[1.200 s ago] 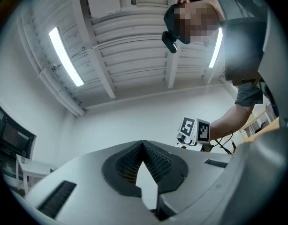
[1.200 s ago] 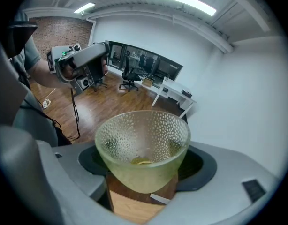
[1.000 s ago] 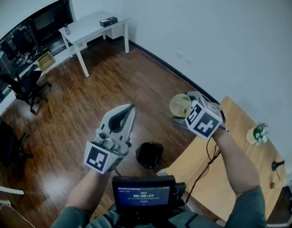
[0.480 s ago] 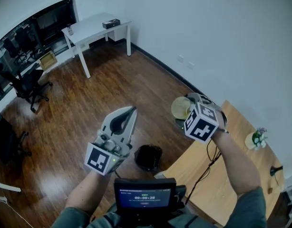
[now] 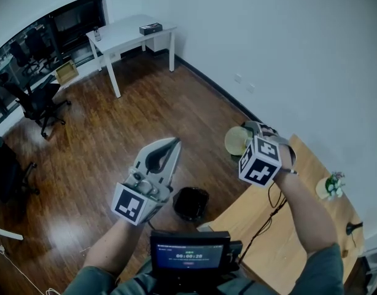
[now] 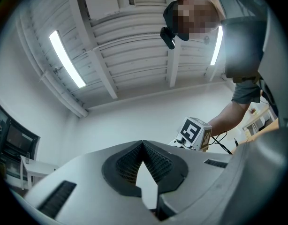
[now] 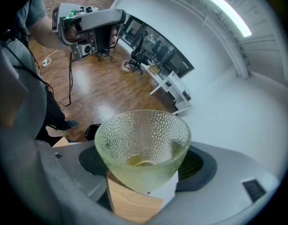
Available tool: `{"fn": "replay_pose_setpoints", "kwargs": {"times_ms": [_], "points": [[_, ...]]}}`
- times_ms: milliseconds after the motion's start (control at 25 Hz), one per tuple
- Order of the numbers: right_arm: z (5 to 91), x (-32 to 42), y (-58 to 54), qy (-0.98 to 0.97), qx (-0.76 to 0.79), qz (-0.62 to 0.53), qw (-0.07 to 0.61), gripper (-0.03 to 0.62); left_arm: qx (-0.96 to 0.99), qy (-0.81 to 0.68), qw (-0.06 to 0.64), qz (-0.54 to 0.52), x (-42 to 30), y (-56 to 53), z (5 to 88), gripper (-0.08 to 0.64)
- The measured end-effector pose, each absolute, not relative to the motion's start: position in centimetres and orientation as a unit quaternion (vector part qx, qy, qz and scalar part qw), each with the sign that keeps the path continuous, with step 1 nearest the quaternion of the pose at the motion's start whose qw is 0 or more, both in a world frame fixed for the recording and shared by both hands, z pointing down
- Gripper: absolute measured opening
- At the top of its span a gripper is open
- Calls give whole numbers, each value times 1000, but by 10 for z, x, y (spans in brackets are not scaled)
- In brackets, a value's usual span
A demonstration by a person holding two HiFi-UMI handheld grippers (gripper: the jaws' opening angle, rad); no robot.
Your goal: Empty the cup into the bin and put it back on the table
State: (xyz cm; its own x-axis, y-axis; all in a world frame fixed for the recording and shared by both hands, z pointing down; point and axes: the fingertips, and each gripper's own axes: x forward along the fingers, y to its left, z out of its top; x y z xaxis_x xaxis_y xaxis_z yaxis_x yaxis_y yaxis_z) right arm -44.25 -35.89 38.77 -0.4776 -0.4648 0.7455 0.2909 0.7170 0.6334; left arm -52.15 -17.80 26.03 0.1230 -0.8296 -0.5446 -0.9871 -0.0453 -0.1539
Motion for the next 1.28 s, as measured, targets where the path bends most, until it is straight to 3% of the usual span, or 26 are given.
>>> {"fn": "replay_pose_setpoints", "kwargs": {"times_ms": [1280], "points": [[370, -466, -346, -704, 46, -483, 518, 393, -694, 661, 243, 146, -529, -158, 266, 2]]}}
